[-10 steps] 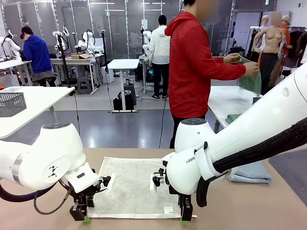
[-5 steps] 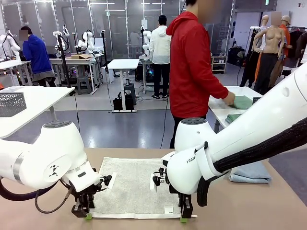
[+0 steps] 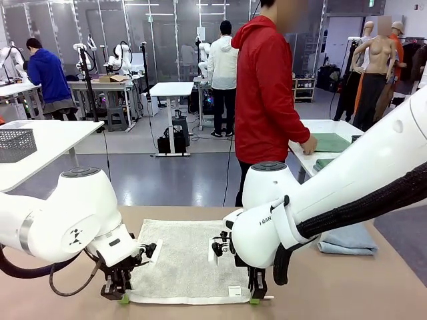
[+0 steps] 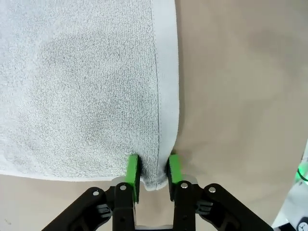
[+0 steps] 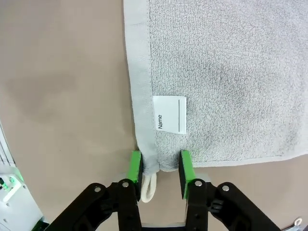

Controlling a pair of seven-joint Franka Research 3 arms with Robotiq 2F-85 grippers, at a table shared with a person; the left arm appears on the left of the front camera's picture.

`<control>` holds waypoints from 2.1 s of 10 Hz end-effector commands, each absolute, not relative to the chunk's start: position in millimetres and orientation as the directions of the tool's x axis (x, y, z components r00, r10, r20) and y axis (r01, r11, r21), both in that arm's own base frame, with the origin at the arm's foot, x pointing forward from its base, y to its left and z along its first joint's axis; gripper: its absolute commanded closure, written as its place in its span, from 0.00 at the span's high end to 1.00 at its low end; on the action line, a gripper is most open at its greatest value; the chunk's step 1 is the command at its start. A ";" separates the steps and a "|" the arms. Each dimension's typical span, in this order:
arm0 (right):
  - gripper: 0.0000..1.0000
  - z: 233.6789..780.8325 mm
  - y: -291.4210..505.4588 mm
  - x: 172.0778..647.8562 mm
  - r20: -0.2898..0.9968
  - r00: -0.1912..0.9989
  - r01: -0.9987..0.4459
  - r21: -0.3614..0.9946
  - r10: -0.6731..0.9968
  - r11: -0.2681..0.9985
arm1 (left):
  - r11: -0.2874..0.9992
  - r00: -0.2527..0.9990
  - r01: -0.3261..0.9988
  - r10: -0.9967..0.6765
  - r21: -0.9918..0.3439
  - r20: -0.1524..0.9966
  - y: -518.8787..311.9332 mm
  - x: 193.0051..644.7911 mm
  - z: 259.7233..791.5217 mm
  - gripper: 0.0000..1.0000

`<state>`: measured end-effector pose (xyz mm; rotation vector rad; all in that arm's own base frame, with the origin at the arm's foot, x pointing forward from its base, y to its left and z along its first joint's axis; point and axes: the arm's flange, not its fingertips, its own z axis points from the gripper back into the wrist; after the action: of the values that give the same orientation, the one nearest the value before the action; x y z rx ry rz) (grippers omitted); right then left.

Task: Fold the towels and place them in the basket.
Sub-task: When a person lays out a Towel with hook on the table, fold it in half twice.

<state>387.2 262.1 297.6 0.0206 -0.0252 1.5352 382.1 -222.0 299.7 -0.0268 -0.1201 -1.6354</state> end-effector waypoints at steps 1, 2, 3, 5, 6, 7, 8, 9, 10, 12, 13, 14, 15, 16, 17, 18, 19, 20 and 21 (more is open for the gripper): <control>0.25 296.9 267.6 392.1 0.010 0.059 -0.998 -0.003 0.998 0.059 | -0.067 -0.070 0.996 -0.996 0.052 0.060 -224.9 389.3 296.1 0.12; 0.21 297.5 267.1 392.8 0.013 0.062 -0.998 0.001 0.998 0.062 | -0.069 -0.072 0.996 -0.996 0.049 0.059 -225.4 390.2 296.5 0.12; 0.05 298.5 267.1 393.2 0.015 0.065 -0.998 0.007 0.998 0.065 | -0.070 -0.073 0.996 -0.996 0.046 0.057 -225.4 391.0 297.3 0.00; 0.00 299.9 266.5 393.8 0.013 0.066 -0.998 0.016 0.998 0.066 | -0.072 -0.074 0.996 -0.996 0.044 0.053 -225.6 392.6 298.4 0.00; 0.00 299.8 266.9 394.0 0.005 0.055 -0.998 0.027 0.998 0.055 | -0.082 -0.084 0.996 -0.995 0.038 0.053 -225.5 393.0 298.8 0.00; 0.00 299.6 267.5 394.4 -0.004 0.055 -0.998 0.023 0.998 0.055 | -0.085 -0.087 0.996 -0.995 0.038 0.056 -224.5 393.7 299.3 0.00; 0.00 299.2 267.5 395.0 -0.004 0.054 -0.998 0.025 0.999 0.054 | -0.081 -0.083 0.996 -0.995 0.042 0.060 -223.4 394.4 300.0 0.00; 0.00 298.9 267.6 396.2 -0.008 0.058 -0.998 0.024 0.998 0.059 | -0.075 -0.078 0.996 -0.995 0.046 0.063 -222.6 394.7 300.6 0.00; 0.00 299.4 267.6 397.2 -0.027 0.056 -0.998 0.028 0.998 0.057 | -0.070 -0.073 0.996 -0.995 0.050 0.065 -221.7 394.1 303.1 0.00; 0.00 301.4 264.5 393.2 0.018 0.044 -0.999 0.020 0.999 0.044 | -0.071 -0.076 0.996 -0.994 0.058 0.080 -223.2 389.6 300.8 0.00; 0.00 301.4 264.5 393.2 0.018 0.044 -0.999 0.020 0.999 0.044 | -0.071 -0.076 0.996 -0.994 0.058 0.080 -223.2 389.6 300.8 0.00; 0.00 301.4 264.5 393.2 0.018 0.044 -0.999 0.020 0.999 0.044 | -0.071 -0.076 0.996 -0.994 0.058 0.080 -223.2 389.6 300.8 0.00; 0.06 301.9 264.9 393.7 0.014 0.042 -0.999 0.025 0.999 0.042 | -0.070 -0.075 0.996 -0.994 0.059 0.080 -223.1 389.9 301.0 0.03; 0.06 310.2 268.4 393.0 0.006 0.029 -1.000 0.009 1.000 0.029 | -0.082 -0.086 0.995 -0.994 0.063 0.062 -228.1 388.1 308.3 0.03; 0.06 321.8 272.1 393.2 -0.001 0.021 -1.000 -0.003 1.000 0.021 | -0.092 -0.095 0.993 -0.995 0.078 0.043 -235.5 388.1 318.7 0.03; 0.06 337.3 273.6 392.4 -0.006 0.021 -1.000 -0.015 1.000 0.021 | -0.097 -0.099 0.991 -0.995 0.092 0.025 -243.9 387.1 333.6 0.03; 0.06 350.1 275.5 390.5 -0.012 0.019 -0.999 -0.028 1.000 0.018 | -0.089 -0.091 0.990 -0.996 0.108 0.013 -249.4 386.2 348.1 0.03; 0.06 361.5 276.5 388.8 -0.023 0.020 -0.999 -0.045 1.000 0.019 | -0.083 -0.084 0.988 -0.997 0.132 0.001 -251.1 386.8 360.6 0.03; 0.06 372.0 276.9 387.1 -0.035 0.024 -0.998 -0.062 0.999 0.022 | -0.077 -0.077 0.985 -0.997 0.157 -0.006 -250.9 387.2 371.4 0.03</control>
<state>391.6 275.6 365.7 -0.0317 -0.0351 1.5674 388.6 -249.4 362.0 0.0861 -0.1434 -1.6663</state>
